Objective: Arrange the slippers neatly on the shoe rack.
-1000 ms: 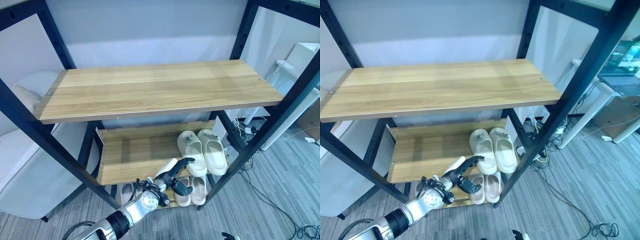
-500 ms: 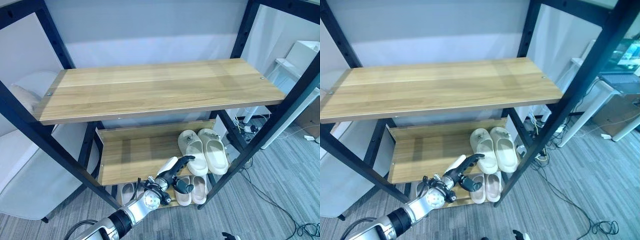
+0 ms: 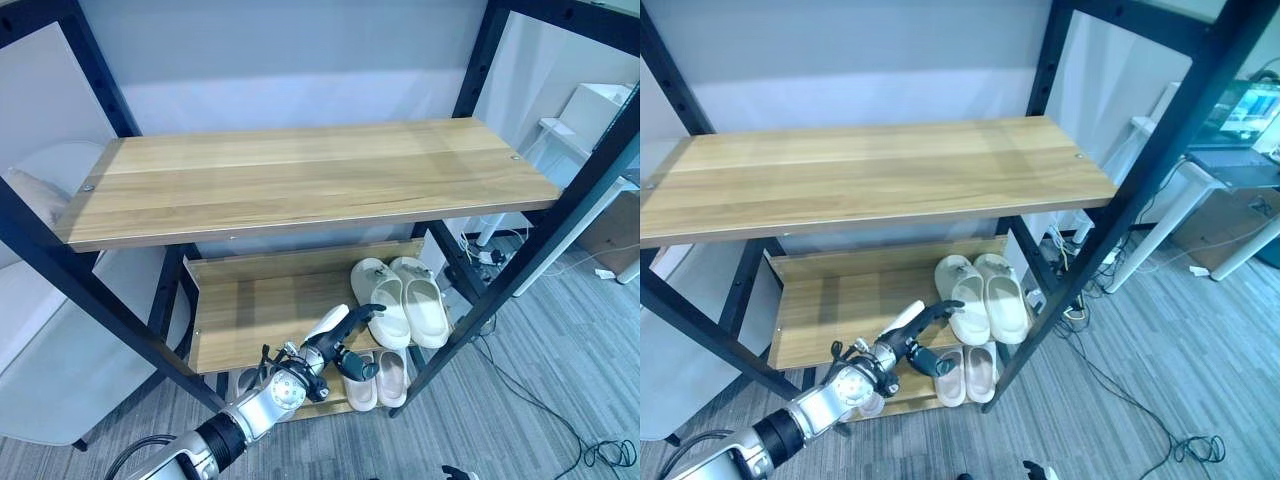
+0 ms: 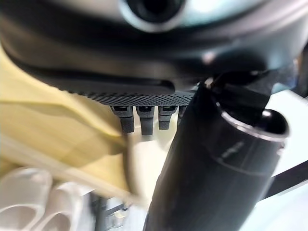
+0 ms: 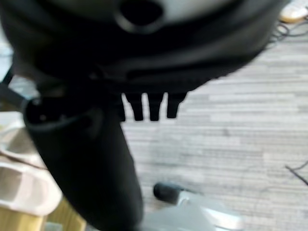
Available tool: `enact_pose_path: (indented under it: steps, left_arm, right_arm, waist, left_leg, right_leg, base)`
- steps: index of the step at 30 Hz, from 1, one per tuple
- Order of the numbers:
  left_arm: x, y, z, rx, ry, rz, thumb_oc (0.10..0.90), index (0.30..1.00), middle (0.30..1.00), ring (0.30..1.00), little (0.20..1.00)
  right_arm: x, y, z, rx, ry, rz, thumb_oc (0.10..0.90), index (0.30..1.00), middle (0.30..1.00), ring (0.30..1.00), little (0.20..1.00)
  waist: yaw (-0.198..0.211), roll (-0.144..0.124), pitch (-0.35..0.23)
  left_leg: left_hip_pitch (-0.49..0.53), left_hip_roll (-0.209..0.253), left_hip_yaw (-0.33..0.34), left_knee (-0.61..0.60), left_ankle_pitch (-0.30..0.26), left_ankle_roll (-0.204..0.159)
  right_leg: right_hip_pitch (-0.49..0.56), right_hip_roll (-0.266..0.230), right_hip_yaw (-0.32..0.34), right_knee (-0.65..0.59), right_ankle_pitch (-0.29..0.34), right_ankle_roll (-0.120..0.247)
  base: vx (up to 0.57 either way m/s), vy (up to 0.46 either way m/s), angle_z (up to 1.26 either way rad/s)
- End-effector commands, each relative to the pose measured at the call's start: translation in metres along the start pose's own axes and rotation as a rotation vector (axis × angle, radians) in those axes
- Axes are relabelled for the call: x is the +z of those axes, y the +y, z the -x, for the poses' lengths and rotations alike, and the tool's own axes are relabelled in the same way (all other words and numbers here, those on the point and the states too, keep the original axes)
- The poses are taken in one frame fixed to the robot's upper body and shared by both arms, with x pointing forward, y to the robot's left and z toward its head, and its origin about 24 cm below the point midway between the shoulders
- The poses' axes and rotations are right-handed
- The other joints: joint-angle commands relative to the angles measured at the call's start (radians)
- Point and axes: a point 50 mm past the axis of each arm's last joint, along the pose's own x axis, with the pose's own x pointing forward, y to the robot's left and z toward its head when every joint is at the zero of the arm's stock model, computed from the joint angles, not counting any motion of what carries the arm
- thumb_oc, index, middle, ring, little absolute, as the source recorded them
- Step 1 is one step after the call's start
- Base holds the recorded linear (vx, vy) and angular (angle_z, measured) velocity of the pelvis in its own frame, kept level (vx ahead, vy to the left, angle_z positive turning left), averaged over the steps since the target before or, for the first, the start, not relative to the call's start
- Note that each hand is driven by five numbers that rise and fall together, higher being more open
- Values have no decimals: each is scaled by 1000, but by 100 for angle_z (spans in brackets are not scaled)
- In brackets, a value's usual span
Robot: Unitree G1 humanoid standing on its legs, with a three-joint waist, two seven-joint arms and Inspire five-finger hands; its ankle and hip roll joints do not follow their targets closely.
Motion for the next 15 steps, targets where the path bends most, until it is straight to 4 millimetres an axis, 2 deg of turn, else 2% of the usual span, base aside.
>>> enact_pose_path:
  steps: [1, 10, 14, 15]
  left_arm:
    - [72, 25, -30, 69, -333, 25, 800, 900, 900, 900, 900]
    - [60, 26, -25, 70, -292, 55, 800, 900, 900, 900, 900]
    - [63, 43, -21, 116, -309, 37, 800, 900, 900, 900, 900]
    - [70, 57, -11, 143, -357, 55, 800, 900, 900, 900, 900]
  right_arm:
    - [-5, -6, -1, -8, 23, 8, 800, 900, 900, 900, 900]
    - [-4, 0, 0, 18, 29, -8, 800, 900, 900, 900, 900]
    - [-11, 1, 1, 20, 52, -32, 800, 900, 900, 900, 900]
    - [-12, 1, 1, 20, 58, -39, 800, 900, 900, 900, 900]
  waist:
    - [19, 4, -32]
    - [29, -3, -38]
    - [32, -8, -42]
    - [37, -10, -45]
  left_leg:
    - [17, -7, -70, 3, -87, -28]
    - [18, -10, -72, 3, -82, -25]
    - [20, -10, -74, 3, -82, -26]
    - [21, -10, -76, 3, -82, -26]
  right_leg:
    - [-18, 36, -53, 6, -14, 40]
    - [-15, 33, -58, 6, -10, 41]
    - [-10, 31, -62, 6, -7, 42]
    - [-9, 32, -64, 6, -6, 42]
  base:
    - [0, 0, 0]
    - [-13, 8, 0]
    - [-39, 15, 4]
    - [-18, 6, 3]
